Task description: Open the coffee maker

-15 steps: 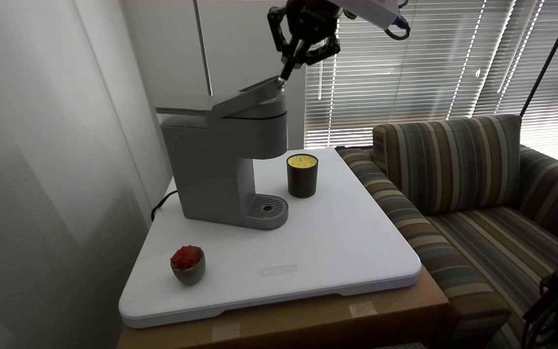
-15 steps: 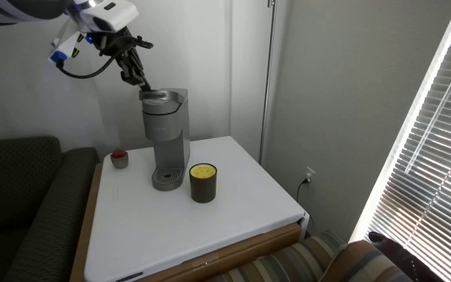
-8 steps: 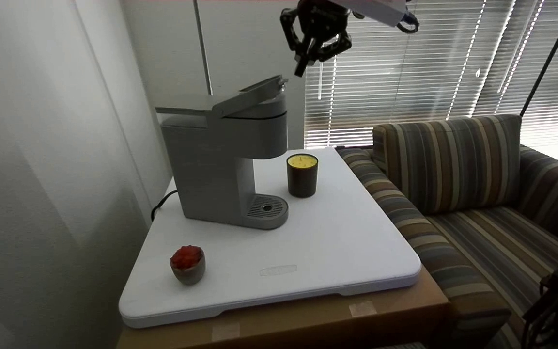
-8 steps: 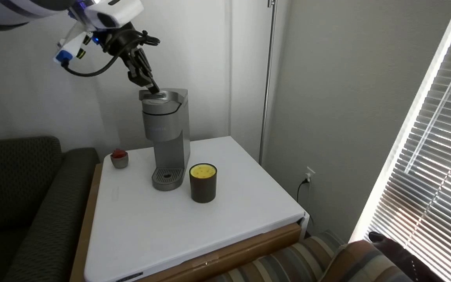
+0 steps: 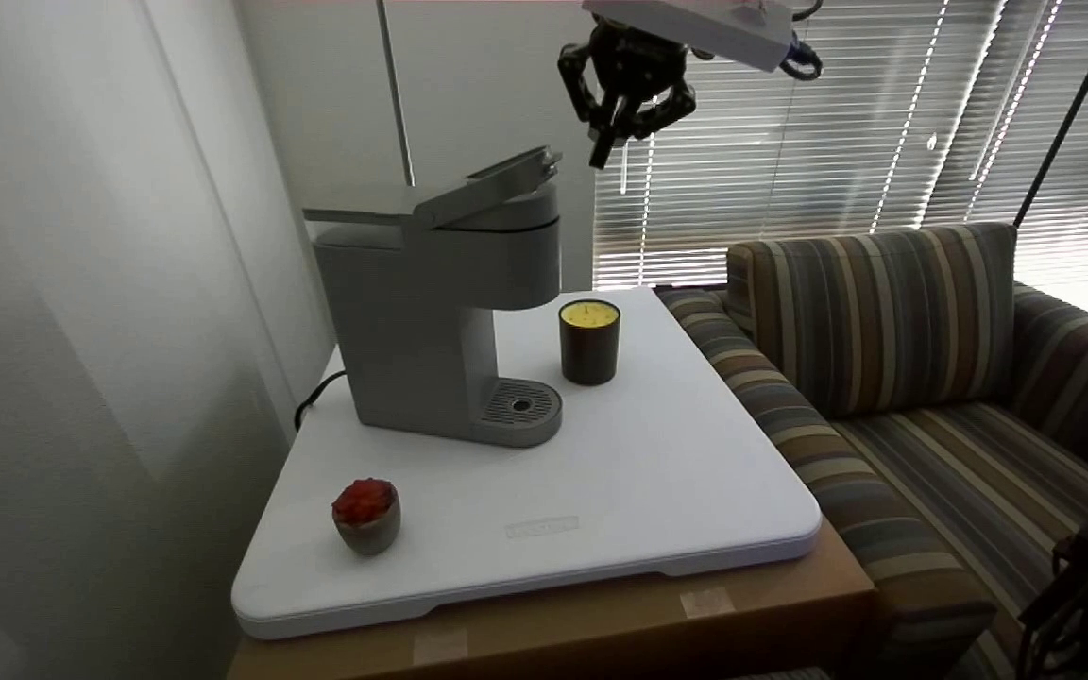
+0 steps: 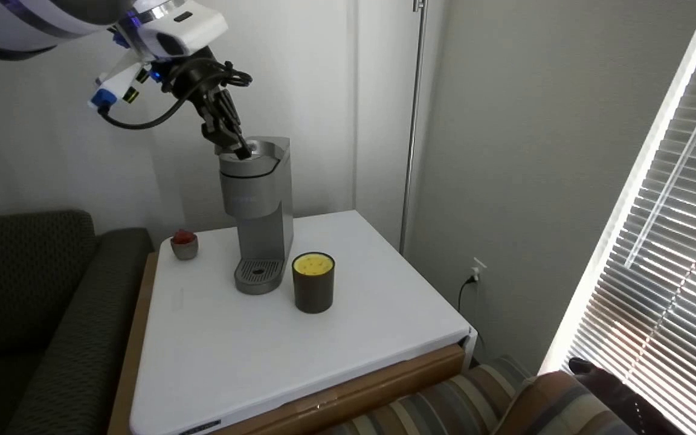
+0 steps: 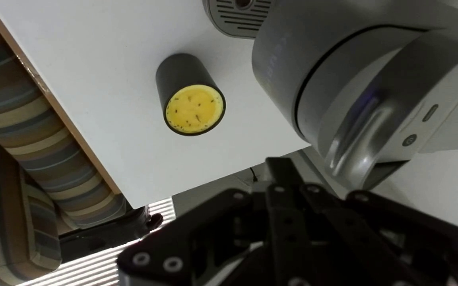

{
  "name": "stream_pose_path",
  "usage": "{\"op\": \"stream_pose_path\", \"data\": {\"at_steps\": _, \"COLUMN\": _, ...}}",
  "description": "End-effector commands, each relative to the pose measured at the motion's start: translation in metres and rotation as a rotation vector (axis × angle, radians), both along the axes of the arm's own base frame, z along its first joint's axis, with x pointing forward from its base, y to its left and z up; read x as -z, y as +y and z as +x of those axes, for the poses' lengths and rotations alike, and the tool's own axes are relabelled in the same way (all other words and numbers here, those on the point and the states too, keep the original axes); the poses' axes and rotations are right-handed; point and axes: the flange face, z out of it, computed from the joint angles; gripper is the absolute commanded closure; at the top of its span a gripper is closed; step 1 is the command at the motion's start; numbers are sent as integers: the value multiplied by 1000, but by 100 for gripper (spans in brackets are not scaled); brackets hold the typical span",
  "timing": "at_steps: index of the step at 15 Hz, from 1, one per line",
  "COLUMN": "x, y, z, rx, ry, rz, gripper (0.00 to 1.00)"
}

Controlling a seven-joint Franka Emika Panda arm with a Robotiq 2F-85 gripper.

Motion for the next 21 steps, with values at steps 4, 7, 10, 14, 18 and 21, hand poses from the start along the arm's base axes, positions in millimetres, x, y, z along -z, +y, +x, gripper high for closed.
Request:
{"op": "stream_pose_path", "data": {"at_steps": 4, "x": 17, "y": 7, "z": 8, "rx": 3, "ry": 12, "rz": 27, "gripper": 100}}
{"op": "stream_pose_path", "data": {"at_steps": 7, "x": 17, "y": 11, "z": 12, "rx": 15, "ry": -18, "rz": 49, "gripper": 100}}
{"op": "stream_pose_path", "data": {"at_steps": 10, "x": 16, "y": 14, "z": 15, "rx": 31, "ry": -58, "rz": 92, "gripper": 100}}
{"op": "stream_pose_path", "data": {"at_steps": 14, "x": 17, "y": 14, "z": 15, "rx": 53, "ry": -85, "rz": 135, "gripper": 100}}
{"op": "stream_pose_path", "data": {"at_steps": 18, "x": 11, "y": 13, "z": 14, "rx": 86, "ry": -108, "rz": 173, "gripper": 100}}
{"op": "stream_pose_path", "data": {"at_steps": 21, "x": 1, "y": 13, "z": 14, "rx": 107, "ry": -139, "rz": 195, "gripper": 100}}
